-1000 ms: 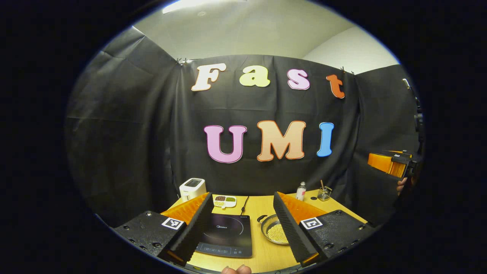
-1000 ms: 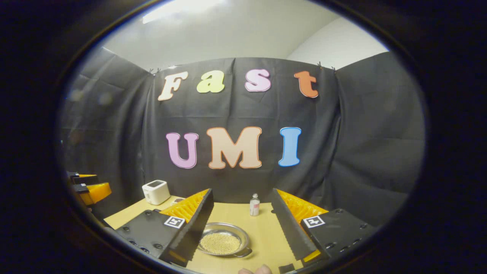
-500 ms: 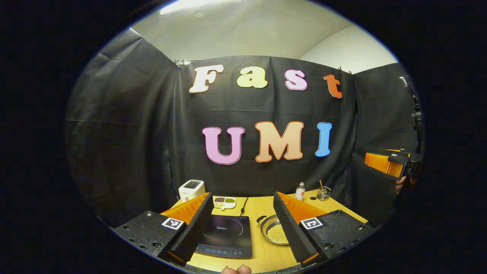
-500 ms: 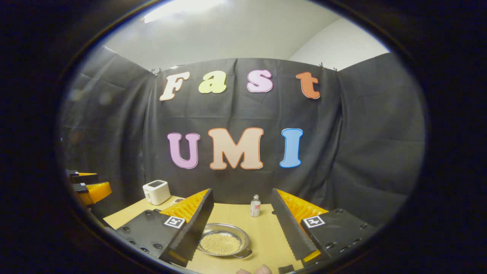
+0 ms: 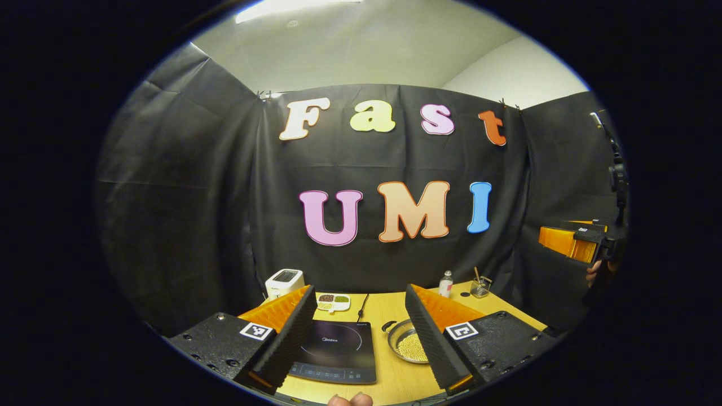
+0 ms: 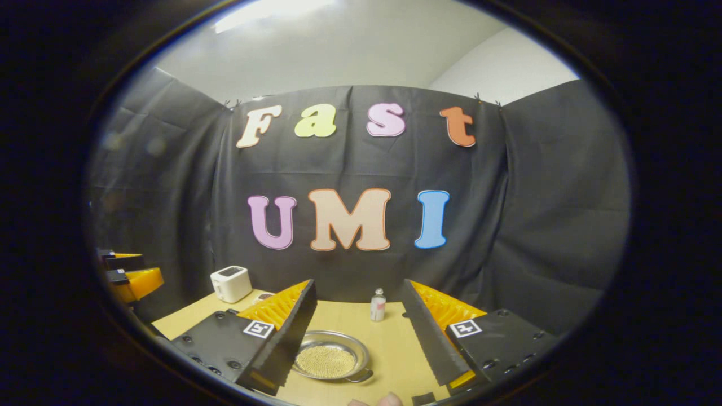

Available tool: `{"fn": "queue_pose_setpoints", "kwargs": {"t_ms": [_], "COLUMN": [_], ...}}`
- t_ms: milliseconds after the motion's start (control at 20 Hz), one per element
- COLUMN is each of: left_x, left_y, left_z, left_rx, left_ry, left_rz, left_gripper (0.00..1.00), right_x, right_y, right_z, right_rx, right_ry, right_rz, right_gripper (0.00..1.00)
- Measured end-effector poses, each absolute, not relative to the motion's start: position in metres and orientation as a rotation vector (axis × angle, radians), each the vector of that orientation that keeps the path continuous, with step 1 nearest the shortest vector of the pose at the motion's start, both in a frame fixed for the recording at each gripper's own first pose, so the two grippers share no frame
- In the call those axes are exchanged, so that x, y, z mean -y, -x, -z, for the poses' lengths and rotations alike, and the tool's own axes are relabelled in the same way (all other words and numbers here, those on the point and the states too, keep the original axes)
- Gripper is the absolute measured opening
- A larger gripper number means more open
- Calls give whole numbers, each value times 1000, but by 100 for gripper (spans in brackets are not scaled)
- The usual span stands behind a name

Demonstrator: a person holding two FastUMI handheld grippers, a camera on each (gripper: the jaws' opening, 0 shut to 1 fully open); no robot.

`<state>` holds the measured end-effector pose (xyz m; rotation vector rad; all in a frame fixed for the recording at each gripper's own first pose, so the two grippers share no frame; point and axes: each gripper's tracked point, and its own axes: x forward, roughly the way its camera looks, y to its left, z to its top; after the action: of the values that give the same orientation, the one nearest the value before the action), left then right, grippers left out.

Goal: First push the handle of the pot to place it horizontally, then grasp the pot with both hands and set it on the induction cooktop.

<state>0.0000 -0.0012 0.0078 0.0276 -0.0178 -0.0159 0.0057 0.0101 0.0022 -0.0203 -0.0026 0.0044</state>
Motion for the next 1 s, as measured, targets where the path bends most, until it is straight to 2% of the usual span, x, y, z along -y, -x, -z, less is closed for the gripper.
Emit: {"fn": "queue_pose_setpoints", "kwargs": {"t_ms": [150, 200, 350, 400, 450, 500, 600, 650, 750, 800, 1000], "left_x": [-3, -5, -10, -11, -13, -14, -15, -15, -16, -15, -10], "left_y": [-1, -3, -4, -5, -6, -7, -11, -12, -17, -20, -44], "left_z": [-7, -8, -7, -7, -5, -6, -3, -2, 0, 2, 13], "left_rx": [20, 21, 23, 23, 22, 23, 17, 13, 7, -2, -31], "left_ry": [-31, -35, -38, -38, -39, -38, -36, -37, -31, -27, -34], "left_rz": [14, 14, 17, 19, 22, 27, 41, 47, 49, 47, 21], "left_gripper": [99, 92, 96, 93, 96, 92, 95, 93, 93, 92, 96], "right_x": [-14, -16, -21, -22, -24, -27, -30, -30, -33, -34, -17], "right_y": [-7, -9, -14, -16, -18, -19, -18, -16, -22, -26, -52], "right_z": [0, 1, 4, 5, 7, 9, 11, 12, 17, 22, 50], "right_rx": [0, -3, -9, -11, -16, -18, -21, -22, -36, -51, -110], "right_ry": [23, 27, 29, 26, 25, 22, 30, 45, 71, 72, 56], "right_rz": [-4, -2, 0, 3, 7, 11, 18, 24, 18, 8, 18], "right_gripper": [95, 95, 95, 95, 95, 95, 95, 94, 82, 80, 38]}}
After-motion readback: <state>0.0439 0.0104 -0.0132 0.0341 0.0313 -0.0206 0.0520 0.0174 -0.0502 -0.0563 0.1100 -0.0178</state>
